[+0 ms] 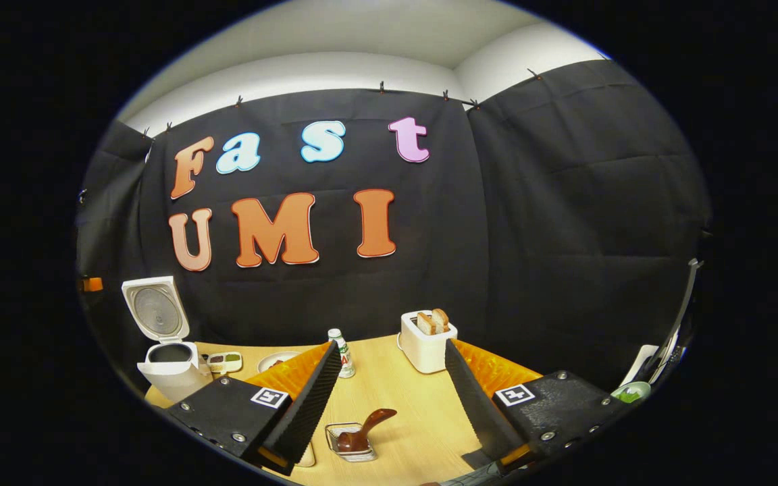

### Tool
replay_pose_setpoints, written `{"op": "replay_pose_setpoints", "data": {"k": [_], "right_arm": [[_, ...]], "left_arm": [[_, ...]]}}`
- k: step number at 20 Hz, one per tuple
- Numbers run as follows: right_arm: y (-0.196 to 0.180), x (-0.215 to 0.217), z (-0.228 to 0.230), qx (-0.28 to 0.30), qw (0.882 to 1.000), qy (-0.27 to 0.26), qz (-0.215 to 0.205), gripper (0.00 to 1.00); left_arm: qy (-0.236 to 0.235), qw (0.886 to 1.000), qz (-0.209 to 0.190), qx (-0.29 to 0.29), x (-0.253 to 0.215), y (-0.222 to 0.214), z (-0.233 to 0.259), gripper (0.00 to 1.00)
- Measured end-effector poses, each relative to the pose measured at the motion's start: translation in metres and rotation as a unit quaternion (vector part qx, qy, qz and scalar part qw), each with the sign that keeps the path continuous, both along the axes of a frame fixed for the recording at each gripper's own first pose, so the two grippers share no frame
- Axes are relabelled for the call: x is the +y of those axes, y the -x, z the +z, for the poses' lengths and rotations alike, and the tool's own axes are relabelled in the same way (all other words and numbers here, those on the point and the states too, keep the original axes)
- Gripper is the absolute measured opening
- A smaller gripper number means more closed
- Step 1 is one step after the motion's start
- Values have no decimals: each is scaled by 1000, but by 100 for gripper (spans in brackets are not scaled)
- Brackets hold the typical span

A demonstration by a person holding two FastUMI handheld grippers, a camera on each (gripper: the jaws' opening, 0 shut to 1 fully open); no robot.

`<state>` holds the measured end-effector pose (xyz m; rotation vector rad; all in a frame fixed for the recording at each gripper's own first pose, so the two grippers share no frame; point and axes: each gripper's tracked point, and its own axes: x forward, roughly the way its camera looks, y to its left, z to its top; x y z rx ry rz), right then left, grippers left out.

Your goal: Close the left gripper, press the button to open the rice cooker; take a wooden spoon from the chopstick holder with the right hand, scoop a spoonful of rice and pour it into the rice cooker, then put the wooden spoon back into the chopstick holder.

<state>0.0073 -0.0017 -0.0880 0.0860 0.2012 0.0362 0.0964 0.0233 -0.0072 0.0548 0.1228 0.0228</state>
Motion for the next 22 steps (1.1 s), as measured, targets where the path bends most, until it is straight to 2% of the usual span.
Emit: {"op": "replay_pose_setpoints", "data": {"k": [2,3,4,6,7,9,10,16,19,22], "right_arm": [[-4,4,-10,7,1000,-11,5,95],[-6,6,-15,8,1000,-20,10,95],[-8,10,-18,5,999,-29,14,95],[-17,13,-32,2,999,-37,16,95],[-21,16,-40,6,999,-39,19,95],[-29,24,-65,30,998,-45,30,95],[-32,27,-78,41,997,-47,34,94],[-55,39,-141,93,993,-66,40,95],[-63,37,-169,117,989,-83,32,95],[-68,36,-195,142,984,-106,21,95]], "left_arm": [[14,1000,-2,-6,1,7,2,7],[21,1000,-6,-8,2,13,3,19],[28,999,-10,-10,-1,18,8,48],[33,999,-4,-14,6,22,12,51],[32,999,0,-19,10,29,14,46],[27,999,2,-26,10,43,25,82],[22,999,4,-30,12,35,23,100],[8,998,30,-47,27,59,40,100],[-4,998,42,-48,37,67,41,100],[5,997,52,-49,41,74,40,100]]}}
